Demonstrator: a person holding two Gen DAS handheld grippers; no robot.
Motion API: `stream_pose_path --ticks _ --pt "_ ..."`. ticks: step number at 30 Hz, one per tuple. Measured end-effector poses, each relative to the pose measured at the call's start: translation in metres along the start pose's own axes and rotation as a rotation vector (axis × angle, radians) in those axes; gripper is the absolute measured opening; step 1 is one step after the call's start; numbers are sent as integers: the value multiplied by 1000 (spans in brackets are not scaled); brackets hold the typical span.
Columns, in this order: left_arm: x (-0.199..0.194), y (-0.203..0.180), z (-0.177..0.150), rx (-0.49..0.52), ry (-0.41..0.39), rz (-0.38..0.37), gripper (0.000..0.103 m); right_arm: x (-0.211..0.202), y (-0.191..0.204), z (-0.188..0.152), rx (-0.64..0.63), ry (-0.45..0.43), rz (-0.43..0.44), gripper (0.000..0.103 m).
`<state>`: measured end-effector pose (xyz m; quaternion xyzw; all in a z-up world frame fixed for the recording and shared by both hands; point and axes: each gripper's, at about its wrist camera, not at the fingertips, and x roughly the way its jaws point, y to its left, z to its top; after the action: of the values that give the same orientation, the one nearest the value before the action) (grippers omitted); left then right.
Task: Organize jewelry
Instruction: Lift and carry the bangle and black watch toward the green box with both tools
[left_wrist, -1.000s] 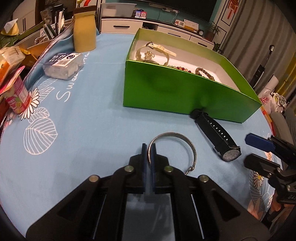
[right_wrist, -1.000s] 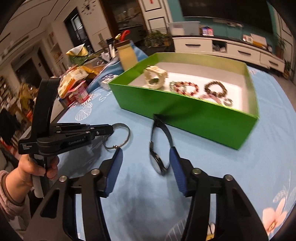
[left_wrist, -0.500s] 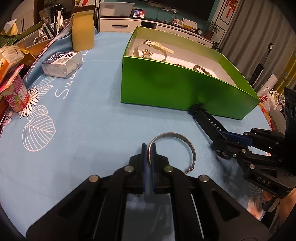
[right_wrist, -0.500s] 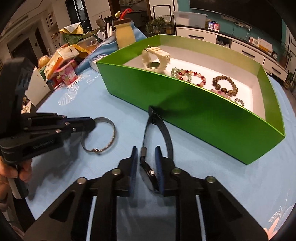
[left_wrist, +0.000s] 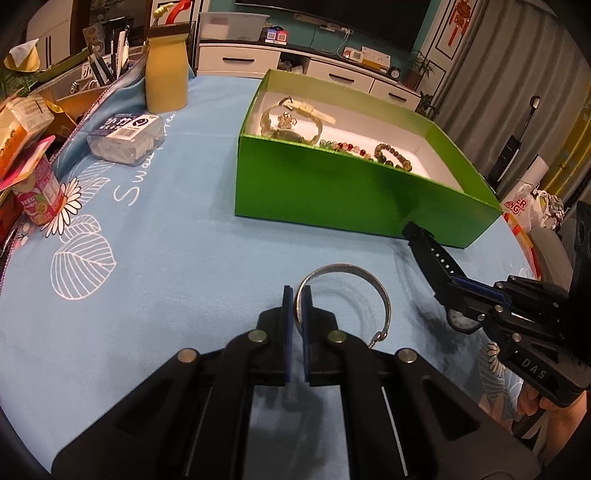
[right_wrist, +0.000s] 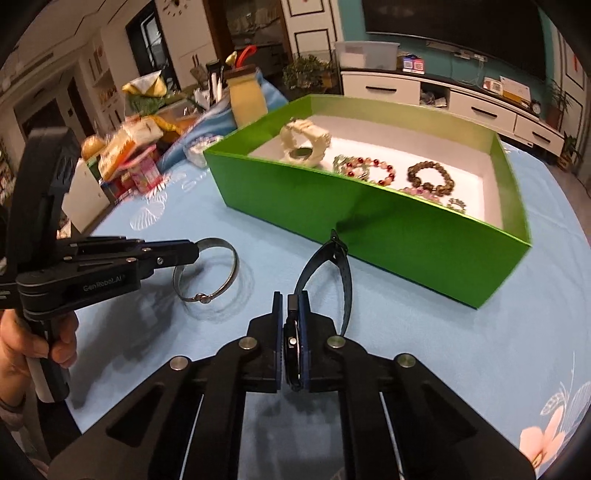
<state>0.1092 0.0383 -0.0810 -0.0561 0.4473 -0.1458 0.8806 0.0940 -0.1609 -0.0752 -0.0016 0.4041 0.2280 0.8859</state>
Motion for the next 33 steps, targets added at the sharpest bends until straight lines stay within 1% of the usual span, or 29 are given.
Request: stream_pose_path --ticks 10,15,23,33 --pt "-24 -8 5 -2 -41 -11 4 -42 -10 -3 78 -82 28 8" --pt "-36 -13 7 4 -59 -12 4 -57 -9 -3 88 -117 37 8" --pt "-52 -19 12 10 -86 -11 4 -72 -7 -2 102 -155 44 8" --pt "-62 -24 15 18 -105 -11 4 -86 -14 -3 116 -185 37 8"
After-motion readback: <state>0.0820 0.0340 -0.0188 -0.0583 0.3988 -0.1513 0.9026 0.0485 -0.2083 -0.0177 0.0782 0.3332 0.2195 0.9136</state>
